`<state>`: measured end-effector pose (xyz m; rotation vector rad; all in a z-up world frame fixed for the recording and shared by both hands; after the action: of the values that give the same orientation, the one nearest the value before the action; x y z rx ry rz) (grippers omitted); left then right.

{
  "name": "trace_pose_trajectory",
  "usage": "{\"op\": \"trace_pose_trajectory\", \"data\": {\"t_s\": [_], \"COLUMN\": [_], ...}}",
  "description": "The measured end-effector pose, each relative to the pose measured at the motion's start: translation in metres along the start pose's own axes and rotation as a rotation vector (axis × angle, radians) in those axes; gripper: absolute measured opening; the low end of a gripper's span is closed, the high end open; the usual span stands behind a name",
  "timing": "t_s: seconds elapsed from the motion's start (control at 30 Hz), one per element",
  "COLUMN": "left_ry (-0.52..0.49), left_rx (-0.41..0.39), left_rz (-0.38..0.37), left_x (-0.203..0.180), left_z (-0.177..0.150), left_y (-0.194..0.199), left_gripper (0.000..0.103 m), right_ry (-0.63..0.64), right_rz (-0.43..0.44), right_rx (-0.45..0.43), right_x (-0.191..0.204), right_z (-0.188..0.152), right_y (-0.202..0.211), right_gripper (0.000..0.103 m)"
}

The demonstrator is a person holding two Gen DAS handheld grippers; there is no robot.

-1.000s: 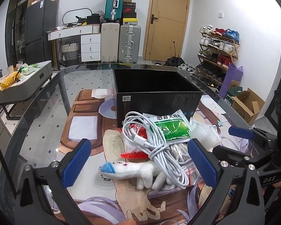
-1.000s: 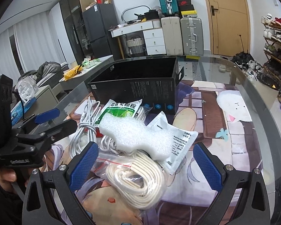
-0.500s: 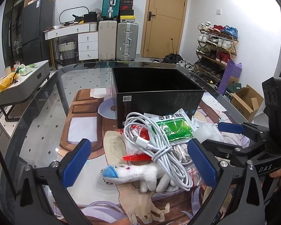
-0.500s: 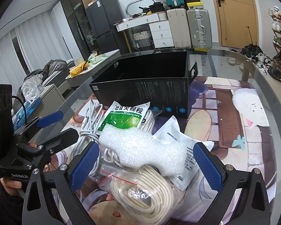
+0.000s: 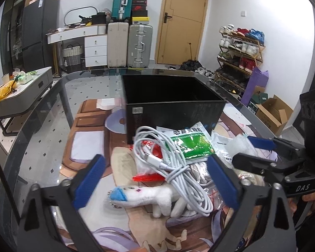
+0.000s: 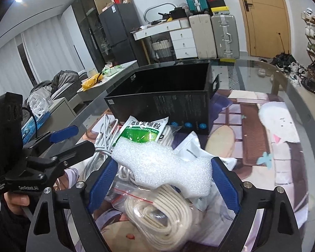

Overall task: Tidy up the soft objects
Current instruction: 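Grasp the white cable coil with the left tool while the right tool grasps the white foam block, then carry the cable coil and foam block into the black box and open both tools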

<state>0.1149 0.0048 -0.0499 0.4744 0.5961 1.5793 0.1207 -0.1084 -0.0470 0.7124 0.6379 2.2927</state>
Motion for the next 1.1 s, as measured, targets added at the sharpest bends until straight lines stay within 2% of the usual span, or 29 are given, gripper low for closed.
{"op": "trace_pose_trajectory", "data": {"t_s": [0.17, 0.2, 0.27, 0.33, 0.43, 0.93, 1.1], "left_ry": [-0.045, -0.053, -0.059, -0.067, -0.073, -0.037, -0.043], "left_rx": [0.027, 0.034, 0.047, 0.046, 0.049, 0.009, -0.03], "left_rz": [-0.008, -0.01, -0.015, -0.019, -0.045, -0.041, -0.034], "left_x": [-0.014, -0.017, -0.02, -0.023, -0.027, -0.011, -0.009], "left_z": [-0.006, -0.008, -0.009, -0.011, -0.012, -0.004, 0.006], "left_y": [-0.007, -0.009, -0.011, -0.012, -0.011, 0.01, 0.02], "left_gripper": [0.072, 0.063, 0.057, 0.043, 0.032, 0.03, 0.03], "right_ry": [-0.013, -0.016, -0.019, -0.019, -0.017, 0.006, 0.024], "right_rz": [-0.004, -0.004, -0.001, 0.0, 0.002, 0.004, 0.007], "right_rx": [-0.017, -0.021, -0.022, -0.022, -0.017, -0.05, -0.07], "right_x": [-0.004, -0.004, -0.006, -0.006, -0.005, 0.001, 0.007], "right_z": [-0.002, -0.001, -0.001, -0.001, -0.002, 0.006, 0.014], "right_y": [0.01, 0.011, 0.012, 0.012, 0.01, 0.017, 0.023], "right_gripper": [0.09, 0.09, 0.09, 0.09, 0.09, 0.09, 0.09]}}
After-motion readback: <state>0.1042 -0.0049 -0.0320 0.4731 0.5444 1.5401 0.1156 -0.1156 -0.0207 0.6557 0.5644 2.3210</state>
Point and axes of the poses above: each gripper's, at about its wrist camera, not at the fingertips, and y roughly against the way its jaws point, x to its left, z to its top, the point moved 10 cm from there along -y, roughly the way its jaws point, and after that the axes turned 8 degrees about z, right-handed, at the moved point
